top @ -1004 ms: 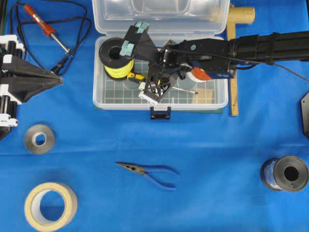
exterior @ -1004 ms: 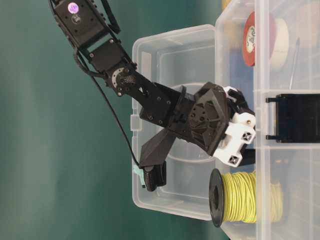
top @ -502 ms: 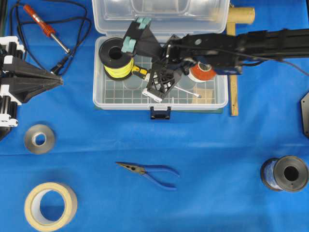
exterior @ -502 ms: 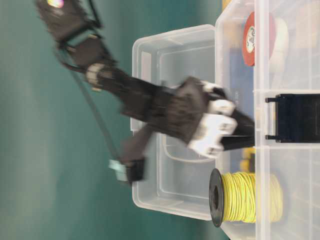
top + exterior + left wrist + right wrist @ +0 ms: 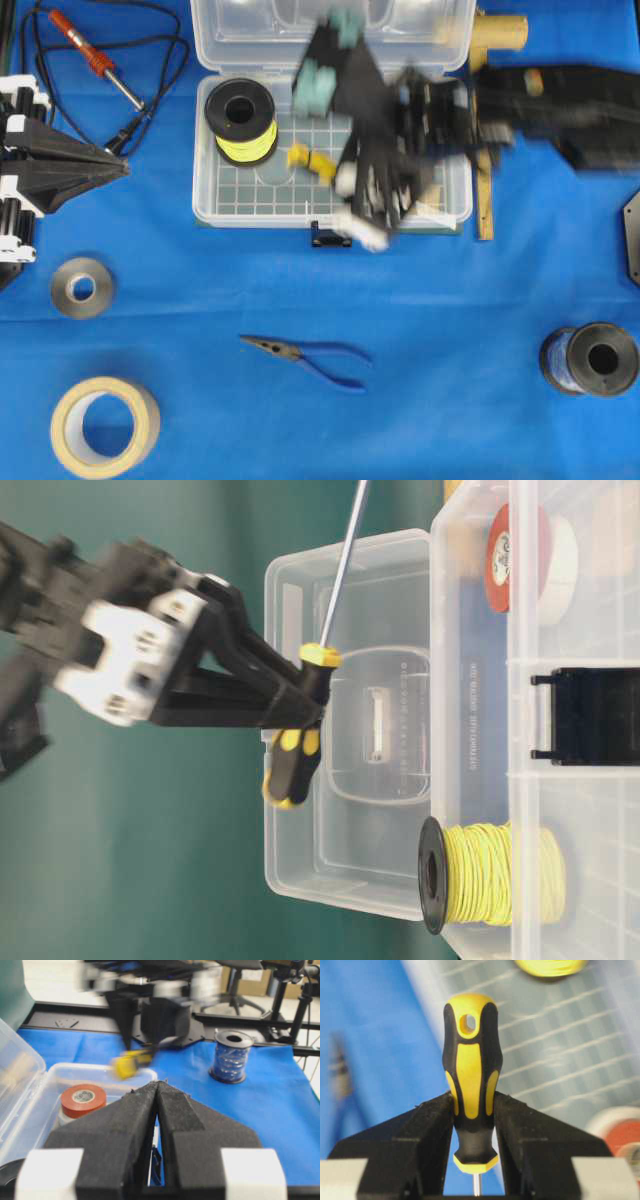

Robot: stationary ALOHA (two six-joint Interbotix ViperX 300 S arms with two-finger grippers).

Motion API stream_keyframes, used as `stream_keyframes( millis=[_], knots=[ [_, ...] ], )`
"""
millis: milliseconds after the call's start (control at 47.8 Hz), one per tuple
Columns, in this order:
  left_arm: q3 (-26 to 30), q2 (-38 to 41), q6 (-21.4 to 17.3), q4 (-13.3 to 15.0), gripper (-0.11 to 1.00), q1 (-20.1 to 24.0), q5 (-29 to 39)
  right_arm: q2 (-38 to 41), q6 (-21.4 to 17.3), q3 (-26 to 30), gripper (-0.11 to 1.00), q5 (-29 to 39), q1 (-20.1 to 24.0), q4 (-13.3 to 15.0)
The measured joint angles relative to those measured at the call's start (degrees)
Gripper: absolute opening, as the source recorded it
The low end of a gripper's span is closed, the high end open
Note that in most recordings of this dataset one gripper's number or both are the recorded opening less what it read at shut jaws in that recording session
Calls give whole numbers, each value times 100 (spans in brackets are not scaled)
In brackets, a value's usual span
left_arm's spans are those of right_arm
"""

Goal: Pick the screwdriver from the toolbox among several items.
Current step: 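Lift the screwdriver out of the toolbox and carry it toward the front, then lower the screwdriver onto the table beside the blue pliers and release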

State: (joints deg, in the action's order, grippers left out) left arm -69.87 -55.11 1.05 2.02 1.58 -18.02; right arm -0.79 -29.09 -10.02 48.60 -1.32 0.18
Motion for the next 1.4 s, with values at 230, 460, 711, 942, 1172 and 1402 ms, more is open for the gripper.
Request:
stream_keyframes(
  millis=[230, 460, 711, 942, 1172, 1402],
  knots=[
    [0, 0, 0, -9, 0, 0, 0, 422, -984, 26, 25, -378, 1090, 510],
    [0, 0, 0, -9, 0, 0, 0, 1406, -1556, 246, 25, -545, 1441, 870],
    [0, 0, 0, -9, 0, 18, 0, 2294, -1600, 510, 25, -703, 1424, 967],
    [0, 0, 0, 0, 0, 18, 0, 2646, -1591, 554, 25, -1063, 1354, 976],
    [-44, 0, 0, 0, 0, 18, 0, 2663, -1600, 554, 27, -1037, 1310, 967],
    [-44, -9, 0, -9, 0, 18, 0, 2250, -1547, 554, 83, -475, 1292, 1063]
  ],
)
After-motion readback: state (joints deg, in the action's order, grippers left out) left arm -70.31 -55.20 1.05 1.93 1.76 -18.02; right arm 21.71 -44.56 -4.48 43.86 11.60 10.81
